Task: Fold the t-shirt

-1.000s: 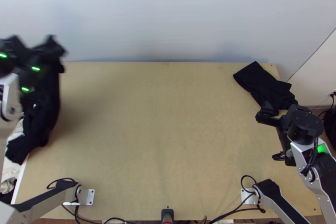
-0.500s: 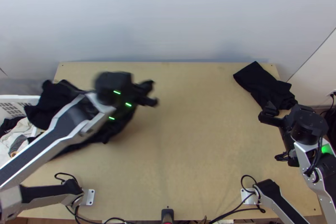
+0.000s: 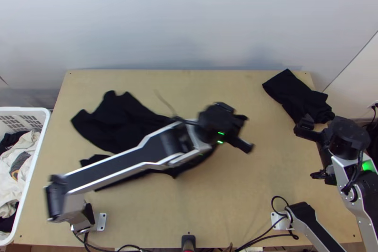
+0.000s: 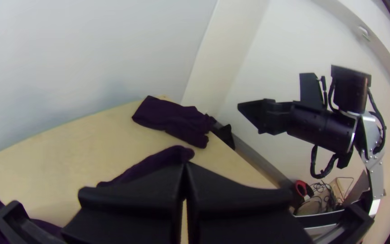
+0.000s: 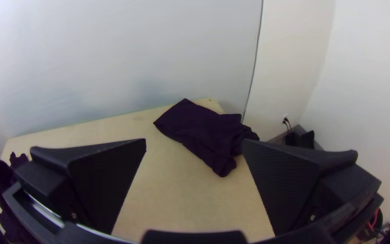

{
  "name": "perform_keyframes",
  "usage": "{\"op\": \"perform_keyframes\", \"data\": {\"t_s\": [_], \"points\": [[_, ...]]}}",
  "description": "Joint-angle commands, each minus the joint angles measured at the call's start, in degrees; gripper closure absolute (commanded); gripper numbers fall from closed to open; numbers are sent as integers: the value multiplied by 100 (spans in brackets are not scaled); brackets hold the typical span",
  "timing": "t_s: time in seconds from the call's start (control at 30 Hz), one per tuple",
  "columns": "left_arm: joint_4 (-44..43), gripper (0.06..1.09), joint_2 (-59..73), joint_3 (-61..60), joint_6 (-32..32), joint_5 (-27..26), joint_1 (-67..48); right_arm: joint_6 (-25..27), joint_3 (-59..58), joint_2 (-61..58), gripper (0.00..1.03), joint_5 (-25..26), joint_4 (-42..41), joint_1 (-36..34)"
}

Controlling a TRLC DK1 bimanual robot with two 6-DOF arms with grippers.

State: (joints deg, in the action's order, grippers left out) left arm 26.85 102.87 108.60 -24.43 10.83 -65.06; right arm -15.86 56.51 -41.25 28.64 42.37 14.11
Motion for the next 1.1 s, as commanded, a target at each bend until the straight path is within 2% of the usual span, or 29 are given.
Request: {"op": "perform_keyframes", "data": {"t_s": [0.0,0.03,0.07,0.13,0.2,0.23,0.33,0.4,0.57,0.67,0.83,0.93,1.07], "points": [[22,105,1077,1269,17,139,-508,-49,-17,-23,4,-8,26,-233],[66,104,1104,1348,17,165,-499,-84,-26,-23,4,-25,43,-259],[136,95,1095,1384,17,227,-490,-93,-35,-14,4,-43,61,-286],[444,57,963,1410,17,253,-420,-163,-44,-5,4,-87,114,-303],[945,31,778,1445,17,253,-271,-207,-61,12,4,-113,166,-303],[1244,24,673,1436,17,253,-174,-216,-61,21,4,-140,184,-303],[2070,18,269,1260,26,271,134,-242,-96,12,4,-175,202,-277],[2246,18,-197,768,140,271,353,-260,-96,-14,4,-175,193,-233],[1999,18,-1639,-1139,474,271,890,-322,-44,-208,4,-184,166,-93],[1876,18,-2632,-2448,465,253,1382,-304,35,-304,4,-201,140,136],[1402,18,-4056,-4681,790,174,2779,-286,185,-462,4,-307,158,470],[1112,18,-4521,-5498,1071,112,3878,-286,246,-541,4,-377,193,584],[1006,18,-4671,-5955,1212,-160,5091,-313,229,-559,4,-465,210,681]]}}
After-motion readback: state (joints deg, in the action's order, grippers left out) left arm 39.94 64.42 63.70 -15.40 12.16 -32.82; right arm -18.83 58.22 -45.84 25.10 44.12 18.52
